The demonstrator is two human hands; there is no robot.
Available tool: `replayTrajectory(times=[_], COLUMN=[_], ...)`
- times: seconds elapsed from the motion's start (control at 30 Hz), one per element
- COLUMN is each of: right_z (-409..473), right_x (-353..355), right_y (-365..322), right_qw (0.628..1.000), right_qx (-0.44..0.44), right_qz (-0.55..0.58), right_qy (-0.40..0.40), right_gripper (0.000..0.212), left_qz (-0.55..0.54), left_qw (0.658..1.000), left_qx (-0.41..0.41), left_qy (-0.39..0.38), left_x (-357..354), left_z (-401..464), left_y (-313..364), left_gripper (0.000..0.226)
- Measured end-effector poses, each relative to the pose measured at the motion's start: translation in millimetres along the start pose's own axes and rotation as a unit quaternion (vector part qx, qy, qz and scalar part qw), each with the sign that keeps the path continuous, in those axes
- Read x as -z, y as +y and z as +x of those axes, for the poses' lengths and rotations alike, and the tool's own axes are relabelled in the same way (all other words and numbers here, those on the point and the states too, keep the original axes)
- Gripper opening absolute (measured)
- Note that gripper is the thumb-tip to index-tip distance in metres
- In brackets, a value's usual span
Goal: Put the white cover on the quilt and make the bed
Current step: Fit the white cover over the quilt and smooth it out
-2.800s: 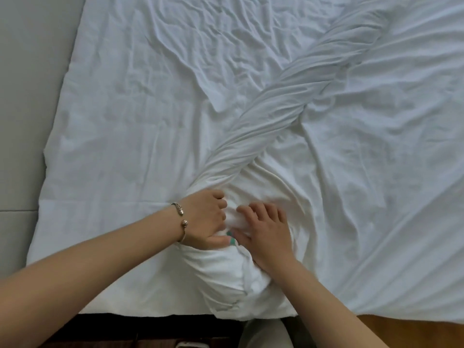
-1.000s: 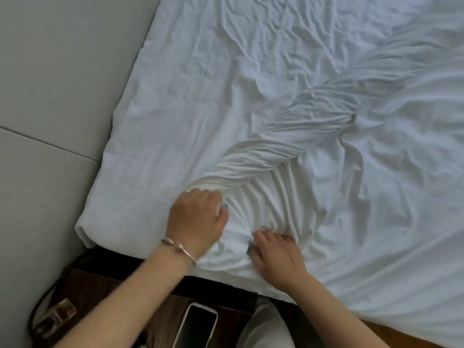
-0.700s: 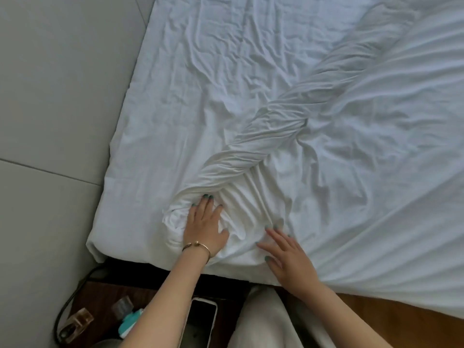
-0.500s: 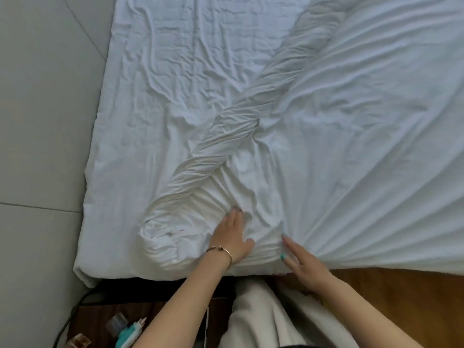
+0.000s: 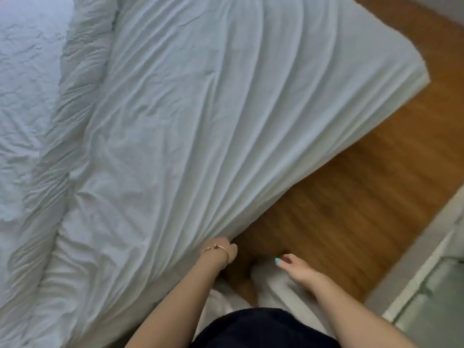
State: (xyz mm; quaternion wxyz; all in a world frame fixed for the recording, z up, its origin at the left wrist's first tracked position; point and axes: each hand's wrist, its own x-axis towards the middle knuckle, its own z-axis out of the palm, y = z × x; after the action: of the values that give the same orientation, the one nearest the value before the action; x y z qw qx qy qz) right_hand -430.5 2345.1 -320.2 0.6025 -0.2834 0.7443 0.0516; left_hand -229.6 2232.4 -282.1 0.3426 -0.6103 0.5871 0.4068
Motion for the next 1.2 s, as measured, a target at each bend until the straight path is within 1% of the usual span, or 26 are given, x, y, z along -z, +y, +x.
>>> replayTrajectory(times=[0.1,0.17,0.23,0.3,0.37,0.4,0.47,0.5,0.57,0.63,0.7,0.77,0.83,0.9,0.97,1.0,1.1,1.13,1.17,1.2], right_z=[-3,-6,-8,-9,-5,-1,10,15,24,30,35,44,56,62,70,77,106,115,124,131], right_x=[49,83,114,143,171,185,214,232,278,336,398,457,516,570,618,639,709,737,769,805], right_y=[56,87,114,132,142,147,156,160,167,175,185,190,187,179,175,178,198,211,226,241], right_qw=[0.999,0.997,0.993,0.988,0.983,0.981,0.975,0.972,0.968,0.969,0.967,0.966,0.973,0.984,0.987,0.986,0.97,0.963,0.958,0.954], right_qx=[-0.028,-0.055,-0.08,-0.098,-0.104,-0.104,-0.105,-0.109,-0.12,-0.127,-0.149,-0.168,-0.165,-0.142,-0.126,-0.12,-0.113,-0.113,-0.11,-0.109], right_qz=[0.019,0.053,0.085,0.113,0.143,0.16,0.192,0.205,0.212,0.197,0.189,0.186,0.163,0.092,0.043,0.058,0.206,0.237,0.259,0.273], right_qy=[-0.02,-0.017,-0.022,-0.043,-0.045,-0.037,-0.028,-0.028,-0.052,-0.082,-0.083,-0.057,-0.015,0.047,0.095,0.1,0.07,0.058,0.056,0.064], right_gripper=[0.067,0.066,0.068,0.072,0.072,0.071,0.071,0.072,0.08,0.092,0.1,0.1,0.09,0.08,0.076,0.076,0.079,0.077,0.073,0.068], left_qz=[-0.047,-0.036,0.044,0.162,0.24,0.247,0.231,0.226,0.224,0.222,0.176,0.12,0.101,0.101,0.111,0.119,0.148,0.16,0.175,0.187], left_qw=[0.995,0.989,0.981,0.964,0.95,0.948,0.946,0.947,0.947,0.947,0.958,0.967,0.966,0.966,0.962,0.96,0.942,0.937,0.932,0.928], left_qx=[-0.083,-0.137,-0.171,-0.175,-0.18,-0.183,-0.199,-0.194,-0.179,-0.178,-0.178,-0.195,-0.215,-0.213,-0.223,-0.225,-0.231,-0.23,-0.233,-0.242], left_qy=[-0.022,-0.043,-0.085,-0.119,-0.092,-0.088,-0.108,-0.123,-0.146,-0.15,-0.138,-0.109,-0.102,-0.108,-0.112,-0.12,-0.194,-0.211,-0.215,-0.212], left_x=[-13,-25,-31,-27,-18,-15,-5,2,18,37,58,77,91,107,117,123,125,124,121,121], left_z=[-10,-17,-28,-28,-15,-6,10,18,38,66,89,108,136,144,145,134,121,122,127,132], left_y=[95,153,202,242,281,302,350,375,428,482,545,605,668,726,780,806,883,910,938,968], left_gripper=[0.033,0.032,0.035,0.045,0.06,0.057,0.039,0.036,0.038,0.044,0.052,0.061,0.061,0.053,0.042,0.036,0.02,0.017,0.018,0.026])
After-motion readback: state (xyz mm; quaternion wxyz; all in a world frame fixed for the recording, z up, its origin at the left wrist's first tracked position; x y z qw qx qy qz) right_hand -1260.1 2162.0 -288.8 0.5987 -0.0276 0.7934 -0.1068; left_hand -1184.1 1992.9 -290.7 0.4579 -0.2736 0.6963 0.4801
